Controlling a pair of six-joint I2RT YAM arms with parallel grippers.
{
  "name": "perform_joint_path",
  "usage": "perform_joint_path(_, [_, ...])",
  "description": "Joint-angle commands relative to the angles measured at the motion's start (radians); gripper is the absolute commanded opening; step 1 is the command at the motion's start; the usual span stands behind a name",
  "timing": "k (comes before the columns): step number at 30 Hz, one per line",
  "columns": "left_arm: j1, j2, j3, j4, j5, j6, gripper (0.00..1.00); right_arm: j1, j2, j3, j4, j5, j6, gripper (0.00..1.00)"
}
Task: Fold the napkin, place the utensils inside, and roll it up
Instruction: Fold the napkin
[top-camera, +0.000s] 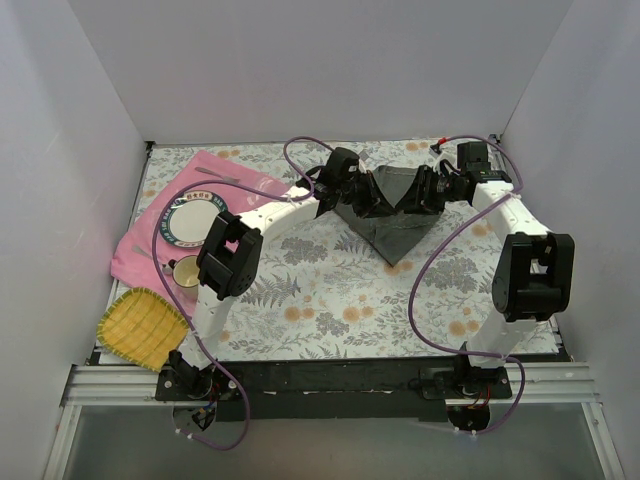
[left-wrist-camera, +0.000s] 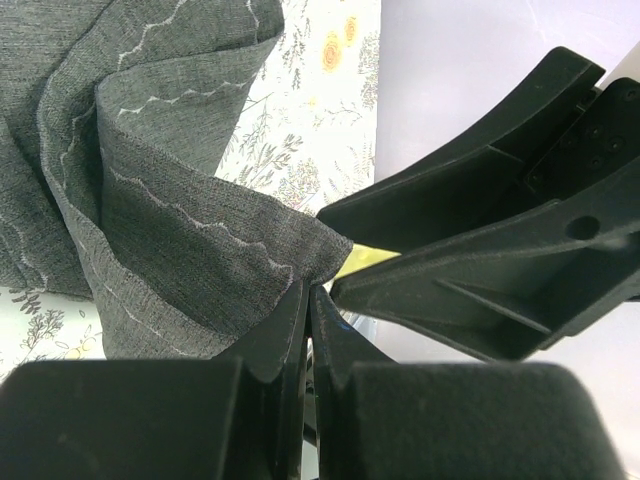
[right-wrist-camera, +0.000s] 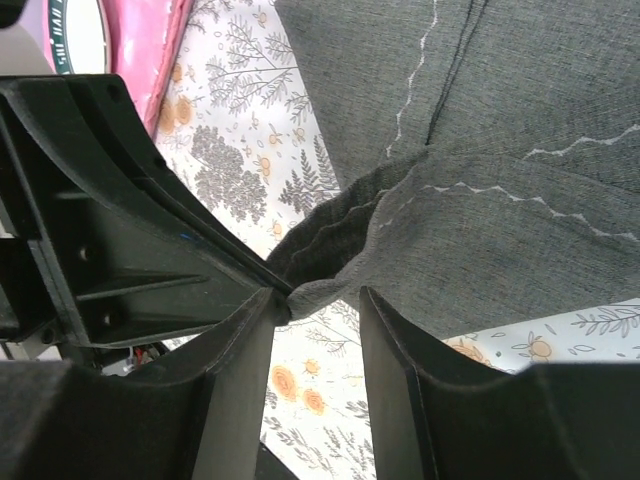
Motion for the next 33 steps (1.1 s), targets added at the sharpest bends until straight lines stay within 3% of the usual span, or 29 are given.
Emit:
perform_joint_path(1, [0.003,-0.048,0.045,0.011,0.041,0.007,0.00,-0.005,0.017,0.015,0.003,0.001,-0.088,0.47])
perform_joint_path(11, [0.003,-0.048,0.046,0.014,0.054,0.001,0.00,-0.004,0.040,-0.003,0.080,-0.107,-0.100,0.46])
perform_joint_path(20, [0.005,-0.056,0.034,0.013,0.055,0.005,0.00,-0.002,0.035,-0.023,0.083,-0.121,-0.069,0.34])
perform_joint_path(22, [0.006,-0.061,0.028,0.014,0.055,0.005,0.00,-0.002,0.018,-0.023,0.042,-0.105,-0.065,0.22])
perform_joint_path(24, [0.006,-0.064,0.026,0.013,0.054,0.005,0.00,-0.002,0.009,-0.015,0.010,-0.082,-0.062,0.02])
perform_joint_path(26, [0.008,-0.067,0.031,-0.004,0.046,0.004,0.00,-0.002,-0.014,-0.008,-0.059,-0.029,-0.057,0.01])
perform_joint_path(27, [0.008,-0.070,0.034,-0.015,0.043,0.005,0.02,-0.002,-0.037,0.006,-0.090,0.009,-0.059,0.01])
perform_joint_path(30, [0.010,-0.100,0.046,-0.059,0.009,0.019,0.36,-0.005,-0.110,0.024,-0.233,0.224,-0.063,0.01])
perform_joint_path(32, [0.013,-0.126,0.055,-0.094,-0.015,0.039,0.52,-0.005,-0.150,0.034,-0.312,0.404,-0.062,0.01])
perform_joint_path(33, [0.016,-0.133,0.057,-0.107,-0.019,0.042,0.54,-0.005,-0.192,0.035,-0.386,0.466,-0.046,0.01])
